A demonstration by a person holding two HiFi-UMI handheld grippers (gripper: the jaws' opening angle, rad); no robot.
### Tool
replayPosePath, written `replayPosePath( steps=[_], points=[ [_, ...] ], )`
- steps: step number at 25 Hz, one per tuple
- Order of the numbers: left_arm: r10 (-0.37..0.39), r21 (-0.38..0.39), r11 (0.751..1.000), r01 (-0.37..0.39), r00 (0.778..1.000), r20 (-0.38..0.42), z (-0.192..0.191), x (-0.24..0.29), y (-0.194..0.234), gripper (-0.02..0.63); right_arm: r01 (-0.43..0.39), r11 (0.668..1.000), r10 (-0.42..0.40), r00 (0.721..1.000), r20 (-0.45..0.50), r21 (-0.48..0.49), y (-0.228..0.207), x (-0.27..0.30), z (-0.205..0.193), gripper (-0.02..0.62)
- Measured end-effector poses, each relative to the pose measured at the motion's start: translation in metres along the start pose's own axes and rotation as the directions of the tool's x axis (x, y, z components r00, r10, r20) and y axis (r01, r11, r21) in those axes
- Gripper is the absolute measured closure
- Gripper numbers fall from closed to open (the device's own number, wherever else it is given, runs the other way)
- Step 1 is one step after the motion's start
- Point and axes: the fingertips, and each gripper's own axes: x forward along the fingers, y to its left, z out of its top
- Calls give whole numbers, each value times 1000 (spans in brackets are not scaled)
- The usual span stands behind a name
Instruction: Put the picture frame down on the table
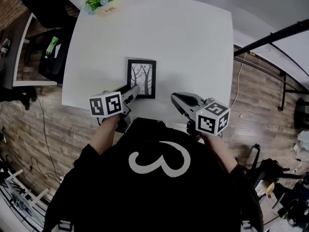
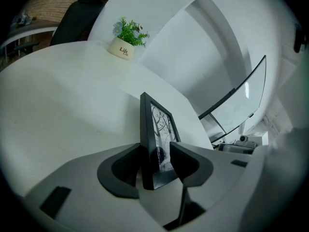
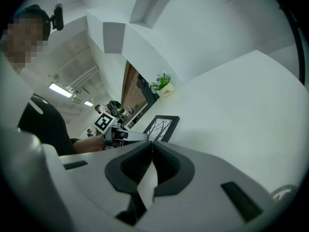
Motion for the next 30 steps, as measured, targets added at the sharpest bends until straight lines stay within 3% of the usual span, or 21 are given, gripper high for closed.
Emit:
replayPosePath(
  steps=[3,13,22,27,30],
  points=[
    [32,34,999,-32,999,6,0,-2,4,408,0,1000,0,1000,-2,-4,-1,-1,-1,572],
    [20,-1,1000,-20,1000,4,-2,-6,8,397,5,1000,-5,1000,15,2,-8,0,8,572],
    [34,13,999,-35,999,24,3,-9,12,397,27,999,-26,999,22,-19,-10,-4,11,572],
    [19,32,999,-20,999,40,3,-21,11,397,36,998,-35,999,27,-42,3,-7,9,572],
    [-27,33,999,25,999,42,-1,-31,3,399,45,996,-42,999,28,-81,16,-9,11,572]
  ],
)
